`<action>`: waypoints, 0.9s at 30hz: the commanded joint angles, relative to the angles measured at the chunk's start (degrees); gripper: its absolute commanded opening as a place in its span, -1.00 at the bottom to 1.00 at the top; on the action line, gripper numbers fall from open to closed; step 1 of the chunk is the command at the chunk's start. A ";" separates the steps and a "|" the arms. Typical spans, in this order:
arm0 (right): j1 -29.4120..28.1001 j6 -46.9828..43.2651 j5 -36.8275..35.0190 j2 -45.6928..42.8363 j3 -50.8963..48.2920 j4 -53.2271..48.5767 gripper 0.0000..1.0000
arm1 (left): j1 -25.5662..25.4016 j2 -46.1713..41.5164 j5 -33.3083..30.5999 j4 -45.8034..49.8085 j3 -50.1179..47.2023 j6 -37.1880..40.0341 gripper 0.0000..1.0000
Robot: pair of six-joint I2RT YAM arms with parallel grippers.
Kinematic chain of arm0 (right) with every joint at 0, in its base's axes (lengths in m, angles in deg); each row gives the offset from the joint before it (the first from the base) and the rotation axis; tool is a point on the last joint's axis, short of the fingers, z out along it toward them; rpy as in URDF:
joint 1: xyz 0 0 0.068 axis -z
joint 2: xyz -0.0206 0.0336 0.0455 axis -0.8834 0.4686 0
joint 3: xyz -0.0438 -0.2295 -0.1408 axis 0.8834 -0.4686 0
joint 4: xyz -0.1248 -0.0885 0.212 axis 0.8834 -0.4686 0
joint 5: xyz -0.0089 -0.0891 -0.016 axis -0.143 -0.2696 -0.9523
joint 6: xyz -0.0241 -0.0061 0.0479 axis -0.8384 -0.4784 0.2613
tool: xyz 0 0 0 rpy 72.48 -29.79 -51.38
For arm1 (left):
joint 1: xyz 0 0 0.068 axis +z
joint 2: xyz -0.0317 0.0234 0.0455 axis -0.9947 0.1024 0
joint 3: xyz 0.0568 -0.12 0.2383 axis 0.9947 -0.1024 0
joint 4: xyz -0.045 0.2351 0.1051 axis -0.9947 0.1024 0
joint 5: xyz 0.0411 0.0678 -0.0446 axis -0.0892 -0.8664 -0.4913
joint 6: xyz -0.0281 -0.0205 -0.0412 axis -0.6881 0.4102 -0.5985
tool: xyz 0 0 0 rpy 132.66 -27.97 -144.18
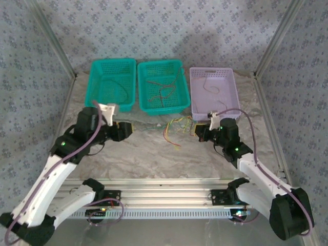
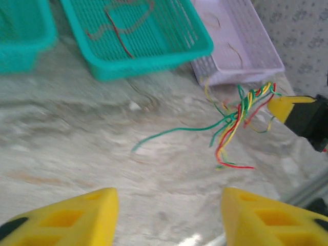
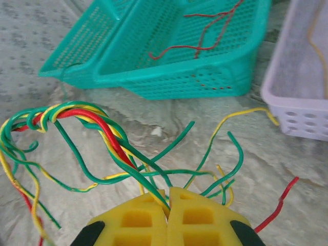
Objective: Untangle the cables
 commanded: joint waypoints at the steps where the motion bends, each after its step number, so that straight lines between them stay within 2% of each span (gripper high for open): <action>1: -0.97 -0.46 3.60 -1.58 -0.64 3.94 -1.00 | -1.15 1.46 9.99 -6.57 -2.29 -2.94 0.27; 5: -1.86 -0.40 3.19 -1.75 0.60 2.90 -1.00 | -6.08 3.60 12.43 -11.47 -5.15 -4.09 0.43; 9: -2.89 -0.51 2.75 -1.64 1.69 2.38 -1.00 | -11.37 6.96 14.29 -16.80 -8.12 -6.19 0.45; 12: -3.66 -0.72 2.93 -1.68 2.43 1.79 -1.00 | -14.86 9.71 11.01 -17.18 -8.96 -6.04 0.45; 20: -4.59 -0.35 0.99 -1.64 4.25 0.00 -1.00 | -19.35 13.99 3.94 -15.63 -9.43 -5.94 0.45; 23: -4.79 0.13 0.75 -1.25 4.64 0.10 -1.00 | -20.18 14.29 0.84 -15.13 -9.78 -6.82 0.45; 27: -5.29 1.14 0.74 -0.44 4.73 1.00 -1.00 | -20.43 14.61 0.65 -18.68 -11.77 -10.37 0.42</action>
